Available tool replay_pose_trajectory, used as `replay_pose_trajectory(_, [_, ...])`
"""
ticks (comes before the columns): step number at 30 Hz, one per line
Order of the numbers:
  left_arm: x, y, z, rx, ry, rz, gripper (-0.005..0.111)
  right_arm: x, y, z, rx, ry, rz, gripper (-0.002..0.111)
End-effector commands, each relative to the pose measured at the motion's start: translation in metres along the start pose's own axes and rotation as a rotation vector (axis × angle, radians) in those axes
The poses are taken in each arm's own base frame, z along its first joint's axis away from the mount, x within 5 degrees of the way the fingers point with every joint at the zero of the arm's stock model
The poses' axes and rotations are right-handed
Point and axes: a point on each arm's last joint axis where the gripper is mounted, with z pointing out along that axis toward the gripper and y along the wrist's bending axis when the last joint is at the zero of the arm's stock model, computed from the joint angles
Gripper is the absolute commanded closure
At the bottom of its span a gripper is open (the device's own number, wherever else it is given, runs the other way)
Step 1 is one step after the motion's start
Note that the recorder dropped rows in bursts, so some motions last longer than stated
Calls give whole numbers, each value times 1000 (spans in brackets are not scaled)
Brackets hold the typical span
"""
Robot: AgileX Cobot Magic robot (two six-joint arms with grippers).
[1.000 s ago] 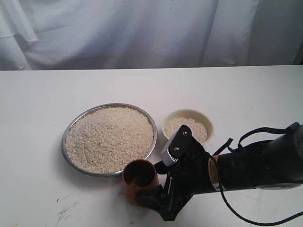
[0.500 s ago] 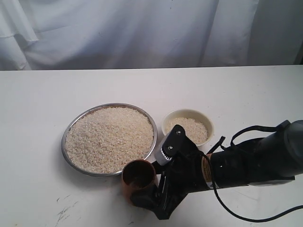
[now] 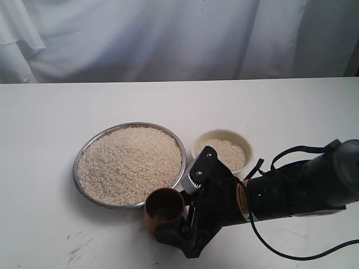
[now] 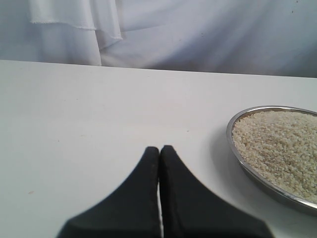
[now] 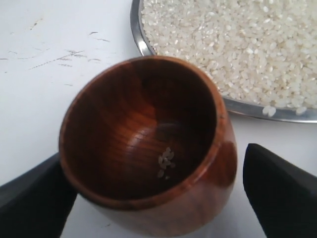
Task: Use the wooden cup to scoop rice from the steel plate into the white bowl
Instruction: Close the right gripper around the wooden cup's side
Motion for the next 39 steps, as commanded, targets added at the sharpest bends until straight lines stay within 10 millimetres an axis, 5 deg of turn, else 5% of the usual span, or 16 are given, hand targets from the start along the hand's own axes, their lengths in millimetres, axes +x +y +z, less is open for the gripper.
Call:
replay_pose_trajectory(1, [1,0,0,0,-6,-6,107,1,-1,2,-1,6,8,28])
replay_pose_trajectory(10, [1,0,0,0,-6,-6,107,0,-2,2,16,-13,-6,36])
replay_pose_trajectory(39, [1,0,0,0,-6,-6,107,0,-4,6,18,-56,-5,27])
